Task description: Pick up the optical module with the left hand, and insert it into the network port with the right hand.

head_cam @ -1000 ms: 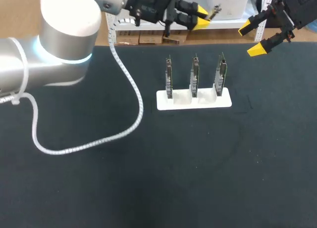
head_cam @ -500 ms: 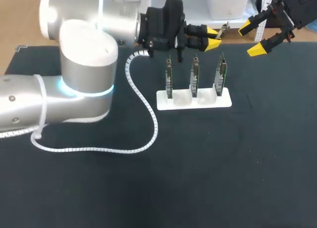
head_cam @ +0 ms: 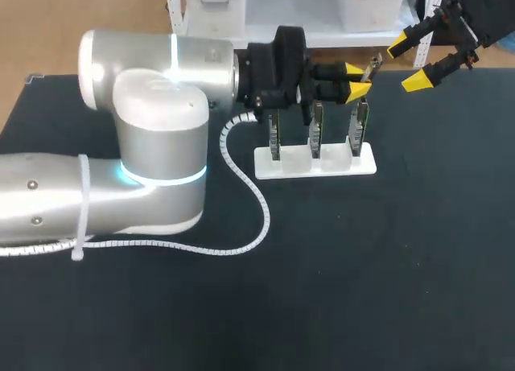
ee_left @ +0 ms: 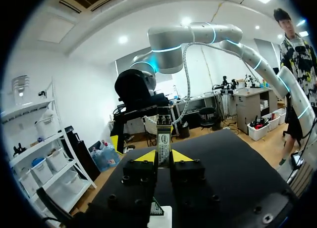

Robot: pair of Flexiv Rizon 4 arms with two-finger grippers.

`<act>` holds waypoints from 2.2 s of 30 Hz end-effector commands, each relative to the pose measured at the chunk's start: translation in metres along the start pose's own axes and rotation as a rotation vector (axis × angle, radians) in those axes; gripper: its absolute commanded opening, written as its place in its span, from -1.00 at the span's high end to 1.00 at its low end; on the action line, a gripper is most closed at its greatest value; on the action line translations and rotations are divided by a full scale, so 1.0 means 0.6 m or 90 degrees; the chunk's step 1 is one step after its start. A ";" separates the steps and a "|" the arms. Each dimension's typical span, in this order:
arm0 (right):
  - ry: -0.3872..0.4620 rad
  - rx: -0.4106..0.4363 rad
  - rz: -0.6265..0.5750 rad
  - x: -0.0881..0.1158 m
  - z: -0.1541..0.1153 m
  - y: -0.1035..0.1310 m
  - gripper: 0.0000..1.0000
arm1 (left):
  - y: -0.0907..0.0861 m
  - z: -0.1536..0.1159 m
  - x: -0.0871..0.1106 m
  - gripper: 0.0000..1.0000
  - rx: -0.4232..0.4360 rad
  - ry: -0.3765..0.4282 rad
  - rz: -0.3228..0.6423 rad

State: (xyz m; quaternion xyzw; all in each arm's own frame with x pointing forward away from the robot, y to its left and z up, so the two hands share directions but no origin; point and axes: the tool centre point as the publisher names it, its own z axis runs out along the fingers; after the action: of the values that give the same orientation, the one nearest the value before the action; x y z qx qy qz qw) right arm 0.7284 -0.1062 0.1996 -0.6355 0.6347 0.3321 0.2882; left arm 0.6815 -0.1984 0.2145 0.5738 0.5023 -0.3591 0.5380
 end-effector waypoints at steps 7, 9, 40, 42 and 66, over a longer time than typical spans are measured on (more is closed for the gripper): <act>0.000 0.003 0.000 0.000 0.000 0.003 -1.00 | 0.025 -0.011 0.013 1.00 -0.072 -0.041 -0.012; 0.000 0.003 0.000 0.000 0.000 0.003 -1.00 | 0.039 -0.005 0.017 1.00 -0.061 -0.048 -0.010; 0.000 0.003 0.000 0.000 0.000 0.003 -1.00 | 0.032 0.050 -0.007 1.00 0.034 0.000 -0.058; 0.000 0.003 0.000 0.000 0.000 0.003 -1.00 | 0.024 0.052 -0.010 1.00 0.018 0.003 -0.055; 0.000 0.003 0.000 0.000 0.000 0.003 -1.00 | 0.043 0.039 0.009 1.00 -0.003 -0.050 -0.046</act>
State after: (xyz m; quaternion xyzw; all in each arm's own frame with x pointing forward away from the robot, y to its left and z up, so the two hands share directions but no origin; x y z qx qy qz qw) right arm 0.7284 -0.1063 0.1995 -0.6355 0.6347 0.3321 0.2882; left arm 0.7051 -0.2139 0.2159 0.5415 0.5079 -0.3941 0.5417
